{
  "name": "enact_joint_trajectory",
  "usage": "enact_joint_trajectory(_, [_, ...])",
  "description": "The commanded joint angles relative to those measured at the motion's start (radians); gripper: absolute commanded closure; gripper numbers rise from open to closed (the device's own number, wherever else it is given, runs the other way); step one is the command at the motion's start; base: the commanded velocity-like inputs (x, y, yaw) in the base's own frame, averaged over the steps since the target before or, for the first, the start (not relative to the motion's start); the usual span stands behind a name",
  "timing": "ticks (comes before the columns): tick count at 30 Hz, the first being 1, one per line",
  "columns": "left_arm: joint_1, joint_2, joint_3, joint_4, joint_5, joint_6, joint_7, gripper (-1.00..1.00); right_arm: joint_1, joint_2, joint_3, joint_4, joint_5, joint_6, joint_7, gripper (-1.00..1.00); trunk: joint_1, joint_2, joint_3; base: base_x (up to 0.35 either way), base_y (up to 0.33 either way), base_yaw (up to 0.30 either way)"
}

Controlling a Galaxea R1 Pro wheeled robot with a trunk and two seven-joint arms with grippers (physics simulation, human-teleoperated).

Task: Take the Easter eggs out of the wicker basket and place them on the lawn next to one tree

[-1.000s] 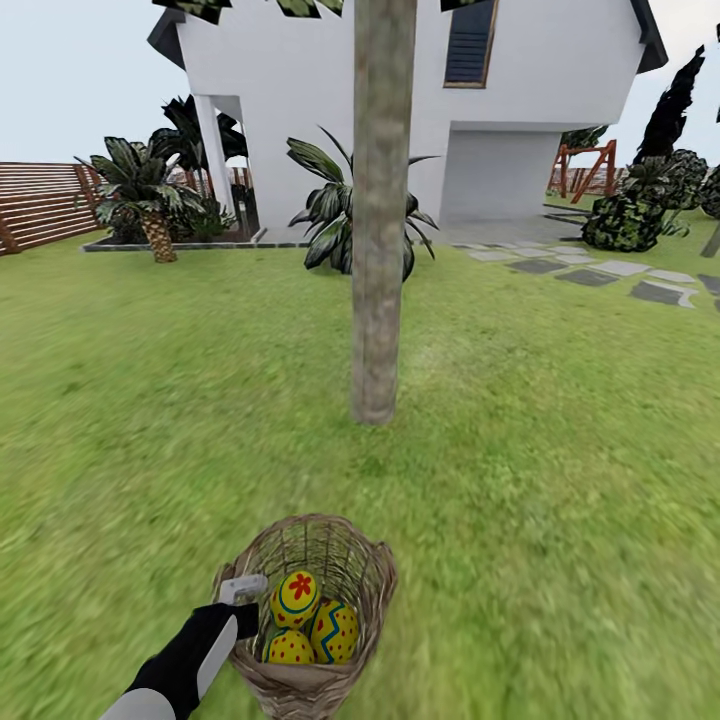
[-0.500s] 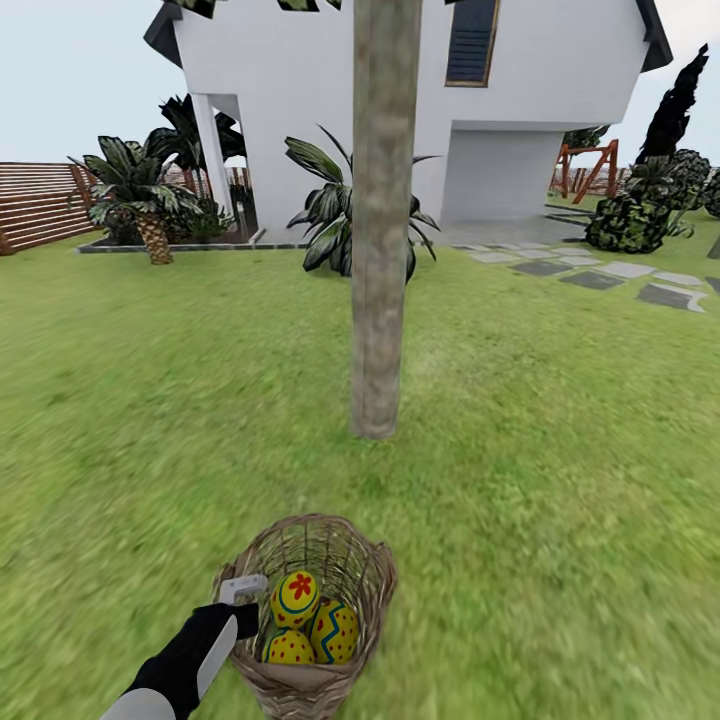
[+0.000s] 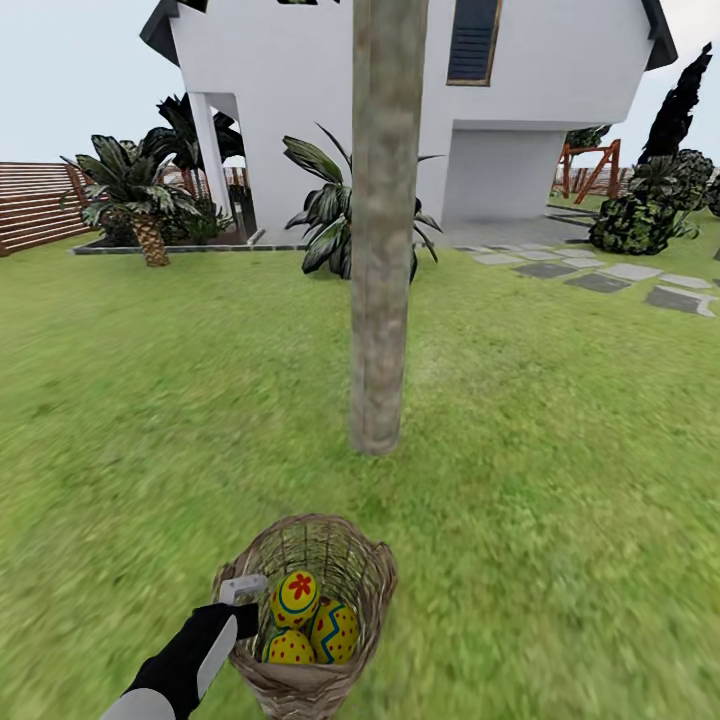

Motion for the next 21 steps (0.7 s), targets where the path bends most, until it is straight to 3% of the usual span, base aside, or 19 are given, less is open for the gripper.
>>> enact_joint_trajectory(1, [0.0,0.0,0.003,-0.002,0.012,0.003,0.005,1.0,0.0,0.001,0.0,0.001,-0.001,-0.004,-0.002,-1.0,0.001,0.0,-0.001,0.332,0.0,0.0])
enact_joint_trajectory(7, [0.0,0.001,0.003,-0.002,0.012,0.003,0.005,1.0,-0.001,0.0,-0.001,0.002,0.0,-0.011,-0.002,-1.0,0.001,0.0,-0.001,0.332,0.0,0.057])
enact_joint_trajectory(21, [0.0,0.0,0.003,-0.001,0.012,0.002,0.005,1.0,-0.001,0.003,0.002,0.003,0.001,-0.014,-0.002,-1.0,0.001,0.0,-0.001,0.332,0.0,0.285])
